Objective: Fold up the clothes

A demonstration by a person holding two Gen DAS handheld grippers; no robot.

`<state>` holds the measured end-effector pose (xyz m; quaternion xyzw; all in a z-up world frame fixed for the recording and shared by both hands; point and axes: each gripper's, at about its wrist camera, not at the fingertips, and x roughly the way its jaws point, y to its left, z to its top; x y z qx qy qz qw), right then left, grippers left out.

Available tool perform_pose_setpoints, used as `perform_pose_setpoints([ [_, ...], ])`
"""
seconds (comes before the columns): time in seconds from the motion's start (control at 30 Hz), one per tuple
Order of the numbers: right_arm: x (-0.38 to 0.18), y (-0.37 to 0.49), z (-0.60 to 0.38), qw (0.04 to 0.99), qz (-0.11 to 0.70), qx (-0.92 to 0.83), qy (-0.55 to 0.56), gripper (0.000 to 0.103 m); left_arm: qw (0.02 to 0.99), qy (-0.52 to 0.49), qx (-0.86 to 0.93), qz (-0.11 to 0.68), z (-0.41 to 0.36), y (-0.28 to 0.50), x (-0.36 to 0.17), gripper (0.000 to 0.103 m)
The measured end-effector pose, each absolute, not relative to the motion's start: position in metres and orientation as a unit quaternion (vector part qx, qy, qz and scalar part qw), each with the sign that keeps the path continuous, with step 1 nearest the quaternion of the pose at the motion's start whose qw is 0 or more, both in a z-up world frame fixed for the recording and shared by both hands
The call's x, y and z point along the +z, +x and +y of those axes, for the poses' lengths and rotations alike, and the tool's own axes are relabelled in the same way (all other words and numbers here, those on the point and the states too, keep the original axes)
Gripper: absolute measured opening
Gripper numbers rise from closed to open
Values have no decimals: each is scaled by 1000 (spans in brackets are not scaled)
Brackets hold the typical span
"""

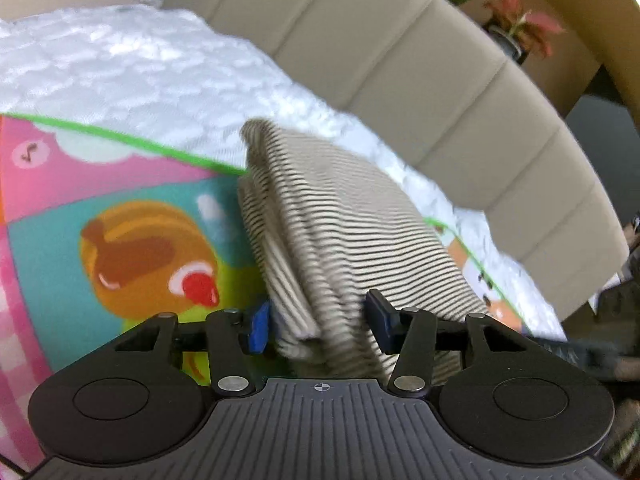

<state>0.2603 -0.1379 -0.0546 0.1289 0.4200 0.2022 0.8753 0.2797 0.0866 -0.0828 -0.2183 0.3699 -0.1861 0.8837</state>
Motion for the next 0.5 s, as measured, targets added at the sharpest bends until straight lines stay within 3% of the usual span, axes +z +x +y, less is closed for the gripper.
perform_pose_setpoints([
  [0.17, -58, 258, -135, 888, 411, 188, 77, 61, 885, -202, -164, 387, 86, 283, -86, 62],
  [0.27, -51, 246, -132, 902, 392, 180, 33, 71, 891, -192, -163, 378, 89, 276, -76, 62],
  [0.43, -22, 214, -111, 942, 279, 170, -78, 71, 889, -196, -157, 383, 96, 272, -78, 63],
  [0.5, -19, 215, -102, 938, 268, 198, -92, 71, 889, -195, -158, 382, 96, 272, -78, 63],
])
